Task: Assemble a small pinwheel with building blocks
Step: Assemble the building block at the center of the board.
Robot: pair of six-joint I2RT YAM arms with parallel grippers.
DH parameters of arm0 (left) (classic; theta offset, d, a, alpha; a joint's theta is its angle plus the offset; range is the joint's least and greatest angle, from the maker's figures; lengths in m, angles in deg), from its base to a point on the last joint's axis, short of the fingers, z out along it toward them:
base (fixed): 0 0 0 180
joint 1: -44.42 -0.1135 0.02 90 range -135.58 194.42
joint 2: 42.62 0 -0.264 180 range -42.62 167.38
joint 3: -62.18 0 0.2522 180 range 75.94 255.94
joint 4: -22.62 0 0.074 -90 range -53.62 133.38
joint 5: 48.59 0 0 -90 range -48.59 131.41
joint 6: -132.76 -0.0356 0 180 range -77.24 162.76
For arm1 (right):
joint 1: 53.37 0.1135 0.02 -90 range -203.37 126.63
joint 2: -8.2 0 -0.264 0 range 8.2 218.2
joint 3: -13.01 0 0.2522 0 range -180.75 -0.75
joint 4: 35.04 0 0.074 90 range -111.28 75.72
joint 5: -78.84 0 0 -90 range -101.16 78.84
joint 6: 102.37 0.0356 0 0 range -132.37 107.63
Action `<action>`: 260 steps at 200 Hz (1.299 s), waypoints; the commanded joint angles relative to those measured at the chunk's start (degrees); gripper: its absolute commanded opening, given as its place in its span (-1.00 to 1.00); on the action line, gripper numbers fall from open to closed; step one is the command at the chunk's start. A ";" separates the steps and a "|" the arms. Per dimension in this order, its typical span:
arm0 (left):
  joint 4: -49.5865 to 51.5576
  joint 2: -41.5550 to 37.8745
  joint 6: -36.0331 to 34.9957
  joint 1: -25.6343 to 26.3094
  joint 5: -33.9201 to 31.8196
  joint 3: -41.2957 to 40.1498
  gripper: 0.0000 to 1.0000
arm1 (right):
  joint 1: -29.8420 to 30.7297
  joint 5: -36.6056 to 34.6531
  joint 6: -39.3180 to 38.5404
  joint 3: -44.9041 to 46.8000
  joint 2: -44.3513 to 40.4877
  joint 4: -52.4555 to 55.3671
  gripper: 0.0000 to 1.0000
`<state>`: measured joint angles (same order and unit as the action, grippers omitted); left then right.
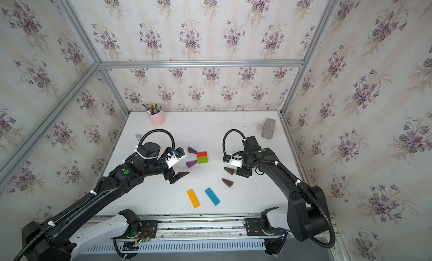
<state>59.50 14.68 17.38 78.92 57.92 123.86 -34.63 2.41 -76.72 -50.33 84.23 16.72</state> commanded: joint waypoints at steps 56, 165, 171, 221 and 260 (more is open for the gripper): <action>-0.35 -1.26 -0.20 -0.05 -1.26 -0.16 0.99 | 1.64 1.29 -2.44 -3.46 8.25 -1.66 0.16; -0.57 -0.78 -0.28 -0.05 -1.94 0.06 0.99 | 4.35 2.17 0.41 -4.12 12.68 -1.00 0.05; -0.60 -0.76 -0.22 -0.05 -1.92 0.03 0.99 | 4.44 2.05 0.46 -3.95 12.82 -1.25 0.04; -0.60 -0.78 -0.19 -0.05 -1.76 0.01 0.99 | 4.73 0.85 0.86 -3.06 13.48 -1.92 0.01; -0.61 -0.54 -0.17 -0.09 -1.58 0.00 0.99 | 4.85 0.15 1.02 -2.69 14.56 -2.97 -0.01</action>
<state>59.52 13.98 17.35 78.90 56.11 123.75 -29.91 2.56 -75.72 -53.07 98.11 14.16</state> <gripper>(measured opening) 0.996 0.500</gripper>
